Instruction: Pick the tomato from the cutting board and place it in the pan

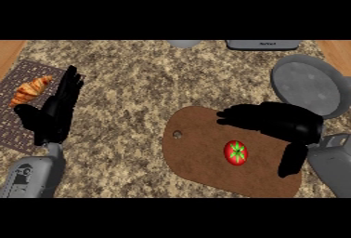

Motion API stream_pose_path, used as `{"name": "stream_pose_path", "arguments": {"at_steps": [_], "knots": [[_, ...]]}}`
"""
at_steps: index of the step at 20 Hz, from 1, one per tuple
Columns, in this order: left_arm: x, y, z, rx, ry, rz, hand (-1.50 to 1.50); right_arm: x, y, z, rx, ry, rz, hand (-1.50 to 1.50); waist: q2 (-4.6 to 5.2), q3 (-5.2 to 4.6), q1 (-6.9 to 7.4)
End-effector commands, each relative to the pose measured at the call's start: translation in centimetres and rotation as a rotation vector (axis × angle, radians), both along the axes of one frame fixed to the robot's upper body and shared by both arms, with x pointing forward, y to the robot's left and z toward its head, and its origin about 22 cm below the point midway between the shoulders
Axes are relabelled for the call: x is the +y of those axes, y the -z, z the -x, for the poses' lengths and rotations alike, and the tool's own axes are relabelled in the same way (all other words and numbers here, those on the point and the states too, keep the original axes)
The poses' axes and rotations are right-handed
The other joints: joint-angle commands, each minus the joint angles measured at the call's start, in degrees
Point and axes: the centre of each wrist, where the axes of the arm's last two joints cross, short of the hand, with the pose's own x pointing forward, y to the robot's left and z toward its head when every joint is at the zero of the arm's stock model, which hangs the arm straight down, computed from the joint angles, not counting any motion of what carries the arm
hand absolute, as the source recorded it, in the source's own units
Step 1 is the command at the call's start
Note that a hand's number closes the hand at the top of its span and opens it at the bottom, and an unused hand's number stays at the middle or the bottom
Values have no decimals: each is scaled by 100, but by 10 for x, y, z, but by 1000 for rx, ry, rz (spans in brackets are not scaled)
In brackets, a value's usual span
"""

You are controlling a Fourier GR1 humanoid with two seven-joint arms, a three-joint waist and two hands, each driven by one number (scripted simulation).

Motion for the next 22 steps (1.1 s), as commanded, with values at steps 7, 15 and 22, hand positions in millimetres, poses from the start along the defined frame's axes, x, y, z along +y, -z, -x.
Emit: {"name": "stream_pose_path", "arguments": {"at_steps": [7,15,22], "knots": [[14,3,-1,-6,-2,-10,0,30,14,0,-109,-22,186,-150,2,0,12],[1,5,-3,-15,-4,-7,0,33,38,-1,-85,-42,240,-150,1,0,-6],[2,-8,-17,-4,-30,0,0,35,63,5,-89,-55,279,-150,3,0,-18]]}}
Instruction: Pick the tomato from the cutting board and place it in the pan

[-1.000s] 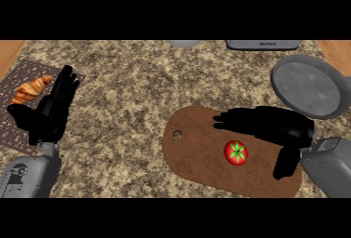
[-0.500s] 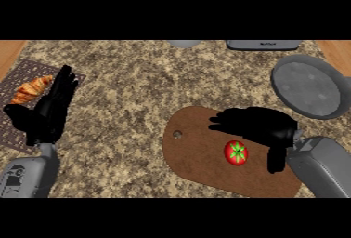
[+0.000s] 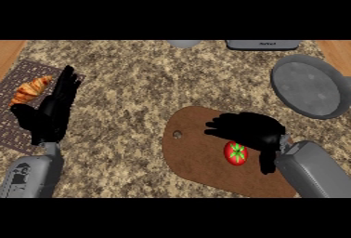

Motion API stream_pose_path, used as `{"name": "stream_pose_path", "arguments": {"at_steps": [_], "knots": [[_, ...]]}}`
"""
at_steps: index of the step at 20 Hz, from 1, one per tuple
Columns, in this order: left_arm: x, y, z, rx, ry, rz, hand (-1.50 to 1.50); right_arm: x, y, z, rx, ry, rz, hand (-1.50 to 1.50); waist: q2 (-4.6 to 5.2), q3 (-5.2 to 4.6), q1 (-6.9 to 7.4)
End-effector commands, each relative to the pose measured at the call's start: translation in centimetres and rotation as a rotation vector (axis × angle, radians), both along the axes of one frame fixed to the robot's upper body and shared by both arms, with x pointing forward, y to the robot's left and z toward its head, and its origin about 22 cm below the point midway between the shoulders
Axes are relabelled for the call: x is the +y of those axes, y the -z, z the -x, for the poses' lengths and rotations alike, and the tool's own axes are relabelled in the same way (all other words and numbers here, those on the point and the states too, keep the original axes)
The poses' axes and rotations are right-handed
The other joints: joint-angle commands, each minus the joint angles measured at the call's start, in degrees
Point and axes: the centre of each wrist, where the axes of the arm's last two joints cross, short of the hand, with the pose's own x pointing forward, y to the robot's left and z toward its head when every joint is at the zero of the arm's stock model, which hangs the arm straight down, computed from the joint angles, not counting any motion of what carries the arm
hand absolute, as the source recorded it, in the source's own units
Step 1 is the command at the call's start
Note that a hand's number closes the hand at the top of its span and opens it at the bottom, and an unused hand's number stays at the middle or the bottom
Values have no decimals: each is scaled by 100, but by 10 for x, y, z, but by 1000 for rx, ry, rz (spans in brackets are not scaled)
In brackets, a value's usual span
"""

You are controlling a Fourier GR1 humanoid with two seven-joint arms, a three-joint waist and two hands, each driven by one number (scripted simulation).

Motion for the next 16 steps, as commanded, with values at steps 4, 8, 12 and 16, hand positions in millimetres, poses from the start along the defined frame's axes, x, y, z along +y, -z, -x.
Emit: {"name": "stream_pose_path", "arguments": {"at_steps": [4,8,12,16], "knots": [[4,4,-2,9,11,-8,0,0,28,3,8,-20,57,-150,1,1,-5],[-13,-5,9,14,-8,12,0,2,39,8,47,-8,102,-150,-4,2,9],[13,4,12,-22,6,8,0,13,37,-2,54,-70,83,150,1,0,9],[-13,3,2,15,36,7,0,21,43,-4,36,-185,65,150,7,1,14]]}}
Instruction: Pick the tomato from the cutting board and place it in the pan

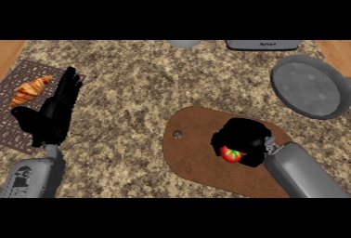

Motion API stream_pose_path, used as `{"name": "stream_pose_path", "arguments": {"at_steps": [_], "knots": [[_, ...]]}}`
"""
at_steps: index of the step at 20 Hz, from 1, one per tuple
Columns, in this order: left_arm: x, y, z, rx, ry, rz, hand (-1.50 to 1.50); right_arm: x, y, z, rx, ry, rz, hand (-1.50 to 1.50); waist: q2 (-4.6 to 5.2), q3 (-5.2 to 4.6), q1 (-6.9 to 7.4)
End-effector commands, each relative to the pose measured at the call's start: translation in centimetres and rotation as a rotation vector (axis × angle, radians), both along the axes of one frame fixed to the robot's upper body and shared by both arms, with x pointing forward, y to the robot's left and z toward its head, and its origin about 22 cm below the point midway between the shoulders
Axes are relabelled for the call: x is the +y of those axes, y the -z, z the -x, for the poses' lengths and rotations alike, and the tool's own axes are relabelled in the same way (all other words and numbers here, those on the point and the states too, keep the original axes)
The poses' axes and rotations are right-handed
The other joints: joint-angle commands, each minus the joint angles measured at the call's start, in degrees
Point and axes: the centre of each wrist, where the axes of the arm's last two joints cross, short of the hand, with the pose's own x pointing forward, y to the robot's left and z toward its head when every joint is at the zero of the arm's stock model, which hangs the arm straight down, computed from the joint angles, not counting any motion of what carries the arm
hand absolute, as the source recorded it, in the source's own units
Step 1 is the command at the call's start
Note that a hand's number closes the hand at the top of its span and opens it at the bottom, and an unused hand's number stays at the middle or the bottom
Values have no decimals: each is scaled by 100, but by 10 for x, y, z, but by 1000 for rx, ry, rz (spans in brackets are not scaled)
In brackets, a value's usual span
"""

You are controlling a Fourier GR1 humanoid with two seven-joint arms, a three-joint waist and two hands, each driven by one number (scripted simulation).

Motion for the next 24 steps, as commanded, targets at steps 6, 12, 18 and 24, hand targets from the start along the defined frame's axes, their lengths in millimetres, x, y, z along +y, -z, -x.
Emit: {"name": "stream_pose_path", "arguments": {"at_steps": [6,12,18,24], "knots": [[-10,-4,9,-3,2,6,0,6,10,-2,32,-72,-5,150,5,5,-2],[17,3,1,8,-50,-4,0,-24,15,47,-30,177,-102,150,-38,1,-193],[24,5,11,17,-79,3,0,-66,-16,91,-238,460,-252,150,-111,-3,-476],[17,5,10,22,-69,5,0,-92,-74,128,-420,535,-525,150,-52,3,-306]]}}
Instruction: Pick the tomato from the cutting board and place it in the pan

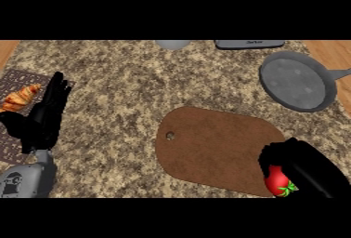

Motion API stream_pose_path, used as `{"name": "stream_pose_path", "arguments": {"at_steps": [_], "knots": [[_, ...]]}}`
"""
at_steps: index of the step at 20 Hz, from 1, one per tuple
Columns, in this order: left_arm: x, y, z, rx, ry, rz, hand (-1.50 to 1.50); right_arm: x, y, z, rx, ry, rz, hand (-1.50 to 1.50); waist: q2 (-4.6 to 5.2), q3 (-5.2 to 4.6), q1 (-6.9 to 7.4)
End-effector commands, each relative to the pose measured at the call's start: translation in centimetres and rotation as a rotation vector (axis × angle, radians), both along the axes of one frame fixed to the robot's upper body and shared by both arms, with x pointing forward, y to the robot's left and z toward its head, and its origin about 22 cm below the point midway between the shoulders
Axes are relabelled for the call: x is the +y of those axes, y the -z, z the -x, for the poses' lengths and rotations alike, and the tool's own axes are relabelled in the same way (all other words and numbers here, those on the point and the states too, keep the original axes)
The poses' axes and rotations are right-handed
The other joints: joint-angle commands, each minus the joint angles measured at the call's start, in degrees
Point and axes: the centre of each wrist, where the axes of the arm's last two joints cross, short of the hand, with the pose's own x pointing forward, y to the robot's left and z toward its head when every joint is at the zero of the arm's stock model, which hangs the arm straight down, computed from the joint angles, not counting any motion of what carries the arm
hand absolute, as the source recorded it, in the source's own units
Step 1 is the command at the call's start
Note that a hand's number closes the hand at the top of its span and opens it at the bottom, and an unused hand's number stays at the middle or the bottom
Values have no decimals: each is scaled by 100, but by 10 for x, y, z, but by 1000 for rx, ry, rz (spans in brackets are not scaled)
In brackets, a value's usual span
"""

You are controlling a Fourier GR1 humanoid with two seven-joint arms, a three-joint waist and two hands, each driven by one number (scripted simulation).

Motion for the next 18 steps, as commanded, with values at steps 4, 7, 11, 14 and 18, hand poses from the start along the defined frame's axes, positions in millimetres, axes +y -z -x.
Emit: {"name": "stream_pose_path", "arguments": {"at_steps": [4,7,11,14,18], "knots": [[-38,-1,-14,-28,40,-9,0,-29,-46,38,-162,180,-212,150,64,3,161],[-34,1,-9,-11,67,4,0,-42,-65,25,-180,218,-324,150,76,2,271],[-22,-2,-9,3,70,13,0,-65,-76,-10,-174,303,-437,150,90,2,336],[-27,2,-10,-16,62,-3,0,-84,-61,-33,-104,339,-579,150,96,5,350],[-25,-12,-8,-14,89,3,0,-126,-84,-84,-158,407,-544,150,108,8,449]]}}
